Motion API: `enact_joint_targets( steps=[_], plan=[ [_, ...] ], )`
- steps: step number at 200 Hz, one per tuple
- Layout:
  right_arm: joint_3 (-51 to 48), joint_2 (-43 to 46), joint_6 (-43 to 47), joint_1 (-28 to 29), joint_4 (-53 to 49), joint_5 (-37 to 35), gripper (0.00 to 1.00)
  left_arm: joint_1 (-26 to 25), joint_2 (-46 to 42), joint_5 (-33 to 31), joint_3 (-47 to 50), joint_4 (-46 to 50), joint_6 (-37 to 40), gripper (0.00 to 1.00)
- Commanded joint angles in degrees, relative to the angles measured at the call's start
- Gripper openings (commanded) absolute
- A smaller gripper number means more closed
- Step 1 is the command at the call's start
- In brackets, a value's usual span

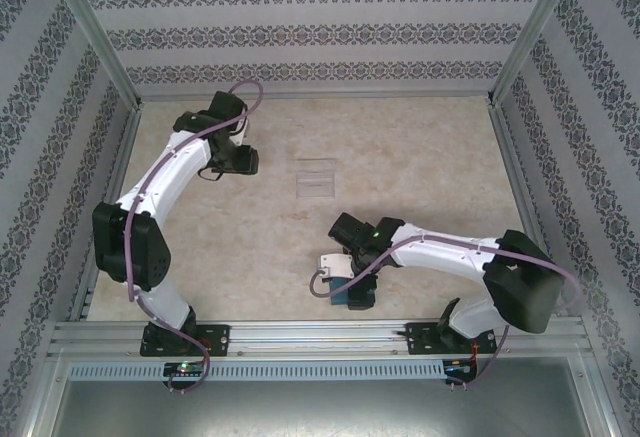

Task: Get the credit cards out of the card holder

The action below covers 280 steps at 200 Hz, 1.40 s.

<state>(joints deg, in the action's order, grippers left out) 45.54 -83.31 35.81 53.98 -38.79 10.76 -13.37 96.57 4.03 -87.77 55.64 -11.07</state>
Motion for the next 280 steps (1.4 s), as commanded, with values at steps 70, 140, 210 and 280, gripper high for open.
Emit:
enact_joint_targets(
  steps=[70,140,210,280],
  plan=[
    [-0.63,-6.76,0.50,2.35,2.05,-3.37,0.93,3.62,-1.57,-0.54,5.06,-4.51,0.93,0.55],
    [0.16,-5.37,0.42,2.63,0.55,-3.47,0.76,5.39,-1.63,-0.49,4.58,-4.59,-0.60,0.53],
    [3.33,-2.22,-7.84,2.65,0.84,-2.53,0.73,5.46,-5.77,1.66,6.06,-6.21,-4.93,0.50],
    [13.18,-4.70,-40.11,1.95,2.87,-11.88,0.59,5.37,-9.65,4.83,13.13,-10.64,-10.77,0.49]
  ],
)
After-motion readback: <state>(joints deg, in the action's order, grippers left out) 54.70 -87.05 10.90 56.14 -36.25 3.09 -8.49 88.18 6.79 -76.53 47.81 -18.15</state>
